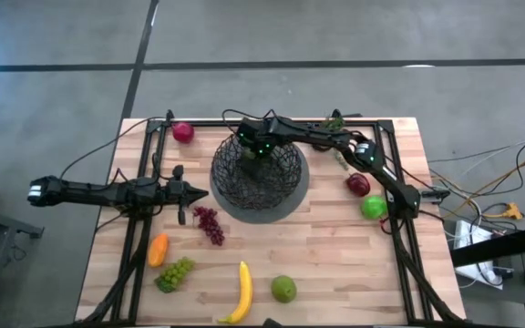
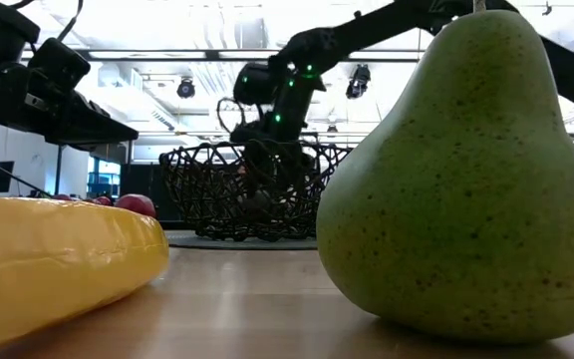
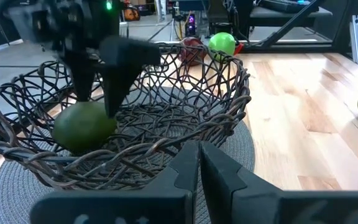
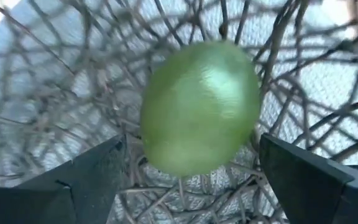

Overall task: Build produce basket
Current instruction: Put the green lime into the black basket, then put the red grapes into the black basket

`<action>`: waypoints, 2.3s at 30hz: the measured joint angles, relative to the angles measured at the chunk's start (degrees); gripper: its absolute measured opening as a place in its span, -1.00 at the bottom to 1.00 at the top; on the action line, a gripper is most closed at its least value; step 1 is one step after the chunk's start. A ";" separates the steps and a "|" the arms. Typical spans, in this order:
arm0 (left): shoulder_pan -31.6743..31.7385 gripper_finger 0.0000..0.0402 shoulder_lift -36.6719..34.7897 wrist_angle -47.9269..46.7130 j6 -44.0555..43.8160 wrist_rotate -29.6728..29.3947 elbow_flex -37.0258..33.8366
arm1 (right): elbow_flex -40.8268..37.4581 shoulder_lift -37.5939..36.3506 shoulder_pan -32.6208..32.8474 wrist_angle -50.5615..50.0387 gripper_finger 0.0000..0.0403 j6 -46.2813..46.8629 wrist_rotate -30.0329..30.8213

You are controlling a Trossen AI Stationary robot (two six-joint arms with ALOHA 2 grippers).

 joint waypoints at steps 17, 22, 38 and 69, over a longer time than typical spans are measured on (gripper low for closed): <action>0.00 -1.00 0.11 0.06 1.49 -0.06 0.00 | -4.38 -20.37 9.84 -2.21 0.63 4.15 14.37; 0.02 -1.00 -0.04 1.37 14.21 -0.70 0.00 | -9.00 -26.84 16.79 -2.83 0.63 12.22 21.60; 0.07 -1.00 0.59 31.03 -39.62 -4.93 -0.02 | -23.23 -42.89 31.52 -4.98 0.63 29.73 48.64; -0.04 -0.69 21.37 -56.67 -87.12 10.87 31.28 | -29.18 -44.43 29.99 -5.19 0.63 12.82 52.21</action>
